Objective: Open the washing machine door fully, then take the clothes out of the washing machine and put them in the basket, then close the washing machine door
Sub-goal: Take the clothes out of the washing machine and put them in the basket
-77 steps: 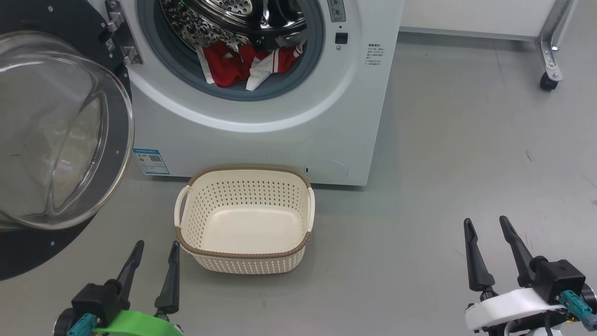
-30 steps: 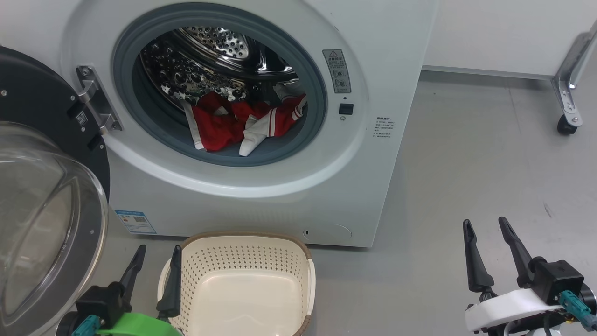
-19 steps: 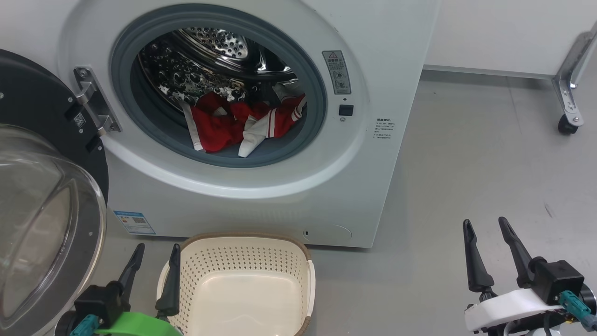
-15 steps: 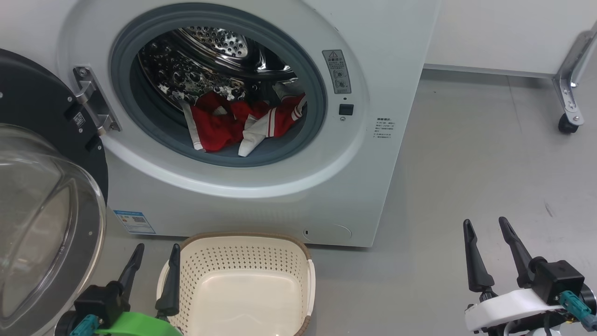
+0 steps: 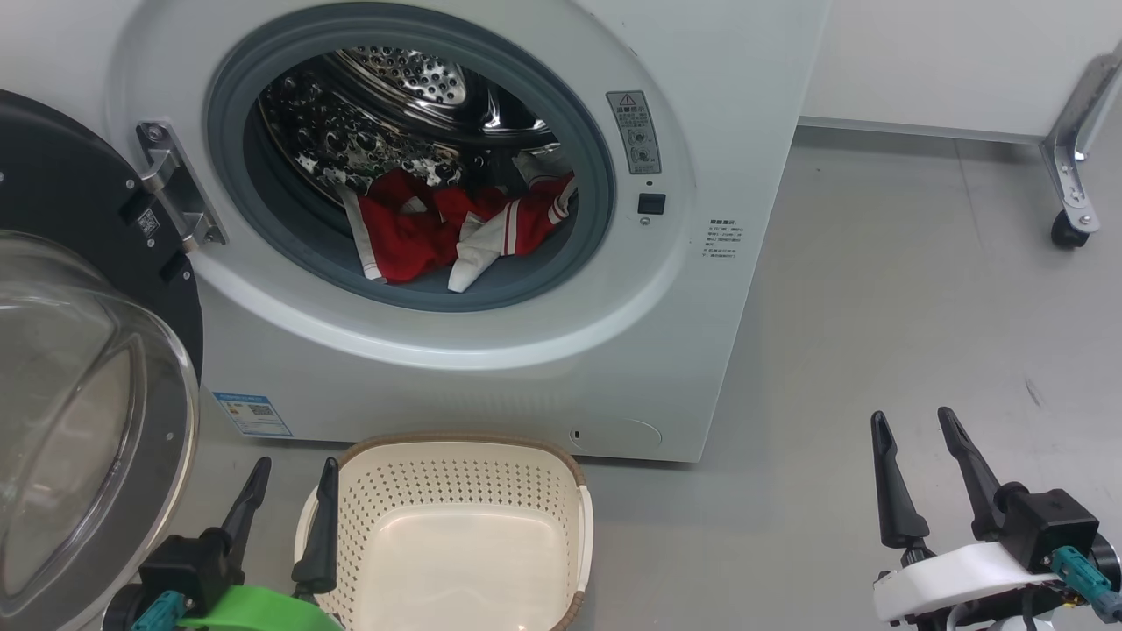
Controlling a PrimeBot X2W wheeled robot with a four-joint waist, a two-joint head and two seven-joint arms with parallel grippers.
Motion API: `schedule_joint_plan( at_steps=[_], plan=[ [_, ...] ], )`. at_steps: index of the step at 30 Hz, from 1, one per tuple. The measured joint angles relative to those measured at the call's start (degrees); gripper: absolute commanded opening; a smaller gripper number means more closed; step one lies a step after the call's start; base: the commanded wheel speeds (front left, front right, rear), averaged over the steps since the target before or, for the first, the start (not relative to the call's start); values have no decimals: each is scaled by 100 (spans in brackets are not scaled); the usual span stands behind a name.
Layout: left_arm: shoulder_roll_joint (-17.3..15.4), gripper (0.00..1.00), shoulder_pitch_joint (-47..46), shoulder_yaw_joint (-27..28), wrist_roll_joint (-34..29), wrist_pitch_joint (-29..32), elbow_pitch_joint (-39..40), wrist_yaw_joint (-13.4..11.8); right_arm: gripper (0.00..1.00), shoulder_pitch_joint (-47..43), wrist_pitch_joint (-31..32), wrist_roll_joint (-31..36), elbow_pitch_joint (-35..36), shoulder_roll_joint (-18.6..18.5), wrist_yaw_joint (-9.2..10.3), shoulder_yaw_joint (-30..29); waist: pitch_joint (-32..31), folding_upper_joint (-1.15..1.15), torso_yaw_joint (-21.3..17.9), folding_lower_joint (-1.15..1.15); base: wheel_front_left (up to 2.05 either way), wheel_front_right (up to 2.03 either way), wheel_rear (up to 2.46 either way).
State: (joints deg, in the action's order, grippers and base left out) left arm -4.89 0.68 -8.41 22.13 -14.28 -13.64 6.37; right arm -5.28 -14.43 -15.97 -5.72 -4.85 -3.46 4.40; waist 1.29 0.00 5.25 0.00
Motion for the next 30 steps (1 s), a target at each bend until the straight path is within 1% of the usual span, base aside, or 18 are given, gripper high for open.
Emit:
schedule_joint_plan(
  at_steps=[16, 23, 30],
  plan=[
    [7, 100, 0, 48, -5, 0, -4, 1, 100, 0, 0, 56, 0, 15, 0, -7, 24, 0, 9, 0, 0, 0, 0],
    [4, 100, 0, 153, -7, 0, 113, -4, 100, 2, 0, 67, 15, 24, -20, 46, 118, 0, -53, 0, 0, 0, 0],
    [-22, 100, -5, 279, -114, 0, 232, -142, 100, 5, 0, 204, 44, -36, -97, 202, 333, 0, -198, 0, 0, 0, 0]
  ],
)
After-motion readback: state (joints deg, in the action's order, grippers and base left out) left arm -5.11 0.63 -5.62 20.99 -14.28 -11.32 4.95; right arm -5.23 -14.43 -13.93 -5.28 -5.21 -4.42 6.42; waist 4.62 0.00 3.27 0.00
